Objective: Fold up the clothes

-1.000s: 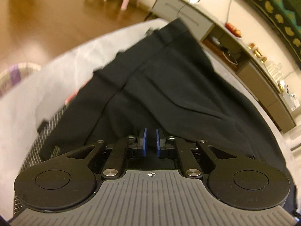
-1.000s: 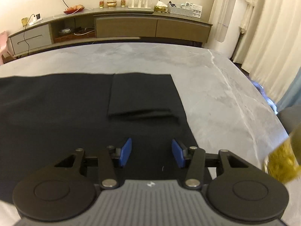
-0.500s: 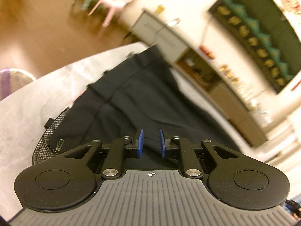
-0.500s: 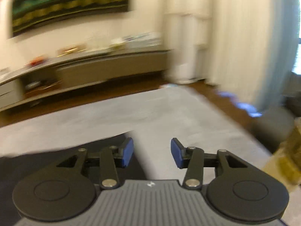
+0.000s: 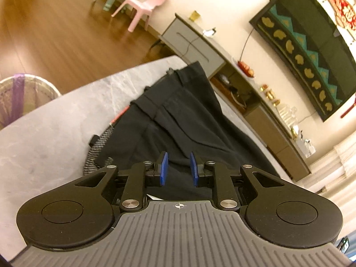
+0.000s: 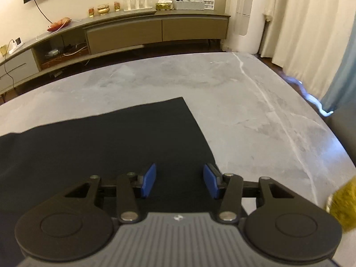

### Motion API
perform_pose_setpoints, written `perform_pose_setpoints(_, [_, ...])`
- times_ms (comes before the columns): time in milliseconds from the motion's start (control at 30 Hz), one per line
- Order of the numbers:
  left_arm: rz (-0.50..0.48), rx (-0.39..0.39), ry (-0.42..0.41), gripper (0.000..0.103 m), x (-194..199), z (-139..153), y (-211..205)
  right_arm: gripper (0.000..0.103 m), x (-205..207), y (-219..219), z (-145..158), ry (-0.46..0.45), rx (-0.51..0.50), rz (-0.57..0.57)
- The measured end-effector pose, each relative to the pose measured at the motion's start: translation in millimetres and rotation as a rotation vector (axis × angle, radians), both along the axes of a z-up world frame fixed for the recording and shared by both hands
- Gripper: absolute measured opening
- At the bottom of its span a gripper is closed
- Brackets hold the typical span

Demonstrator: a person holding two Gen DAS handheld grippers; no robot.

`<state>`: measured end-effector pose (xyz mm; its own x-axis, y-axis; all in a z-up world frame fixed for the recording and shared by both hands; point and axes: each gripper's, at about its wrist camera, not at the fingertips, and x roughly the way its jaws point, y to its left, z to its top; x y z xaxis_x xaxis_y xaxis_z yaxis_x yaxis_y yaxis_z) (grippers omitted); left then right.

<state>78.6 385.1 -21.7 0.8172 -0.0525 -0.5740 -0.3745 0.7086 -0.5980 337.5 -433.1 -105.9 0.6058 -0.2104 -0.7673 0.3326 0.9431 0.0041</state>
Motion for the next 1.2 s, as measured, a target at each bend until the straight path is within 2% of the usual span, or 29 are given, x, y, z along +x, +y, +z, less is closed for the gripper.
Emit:
perform_pose_setpoints(33, [0.005, 0.011, 0.02, 0.019, 4.6, -1.0, -2.1, 0.045, 0.1, 2.5, -0.1, -0.012, -0.02, -0.011])
perform_pose_setpoints(133, [0.056, 0.03, 0.053, 0.018, 12.1, -7.2, -0.8, 0.045, 0.4, 8.5, 5.6, -0.045, -0.127, -0.056])
perform_pose_setpoints(200, [0.075, -0.017, -0.02, 0.018, 0.2, 0.4, 9.9, 0.045, -0.6, 16.6, 11.9, -0.061, -0.193, -0.073])
perform_pose_setpoints(267, [0.093, -0.064, -0.092, 0.019, -11.8, 8.0, 20.6, 0.045, -11.5, 46.2, 29.6, -0.091, -0.15, 0.022])
perform_pose_setpoints(367, [0.088, -0.075, -0.166, 0.024, -36.4, 19.1, 33.7, 0.046, -32.9, 119.5, 55.9, -0.146, -0.115, 0.229])
perform_pose_setpoints(433, [0.091, -0.064, -0.14, 0.025, -46.2, 15.9, 41.4, 0.049, -53.5, 194.5, 64.8, -0.171, -0.077, 0.411])
perform_pose_setpoints(567, [0.082, -0.007, -0.031, 0.024, -54.4, 0.3, 53.8, 0.056, -91.9, 348.9, 74.5, -0.203, 0.003, 0.77])
perform_pose_setpoints(633, [0.088, 0.02, -0.01, 0.024, -61.5, -5.8, 59.9, 0.06, -103.8, 424.6, 77.0, -0.206, 0.05, 0.927])
perform_pose_setpoints(733, [0.121, -0.006, -0.009, 0.025, -74.9, -12.1, 76.6, 0.06, -108.3, 524.5, 77.6, -0.232, 0.111, 1.083])
perform_pose_setpoints(800, [0.138, -0.041, -0.019, 0.024, -82.5, -15.9, 87.5, 0.061, -114.7, 583.7, 69.6, -0.189, 0.115, 1.283])
perform_pose_setpoints(933, [0.122, -0.065, -0.039, 0.025, -86.7, -16.4, 94.8, 0.061, -106.1, 642.8, 48.6, -0.113, 0.055, 1.377])
perform_pose_setpoints(967, [0.116, -0.054, -0.037, 0.025, -85.6, -16.3, 93.6, 0.058, -104.0, 657.6, 43.4, -0.093, 0.04, 1.4])
perform_pose_setpoints(1000, [0.109, -0.039, -0.029, 0.025, -83.6, -16.5, 91.8, 0.049, -101.9, 672.3, 38.1, -0.074, 0.024, 1.423])
perform_pose_setpoints(1033, [0.092, -0.011, -0.008, 0.025, -78.4, -18.0, 88.6, 0.03, -99.7, 687.1, 32.8, -0.054, 0.009, 1.446])
perform_pose_setpoints(1067, [0.076, 0.016, 0.013, 0.025, -73.2, -19.5, 85.3, 0.023, -97.6, 701.9, 27.6, -0.034, -0.007, 1.469])
perform_pose_setpoints(1100, [0.059, 0.043, 0.034, 0.025, -68.0, -21.0, 82.0, 0.02, -93.7, 714.2, 23.4, -0.017, -0.013, 1.482])
perform_pose_setpoints(1200, [-0.035, 0.049, 0.07, 0.027, -50.1, -33.1, 77.2, 0.019, -59.0, 708.9, 23.5, 0.026, 0.129, 1.379])
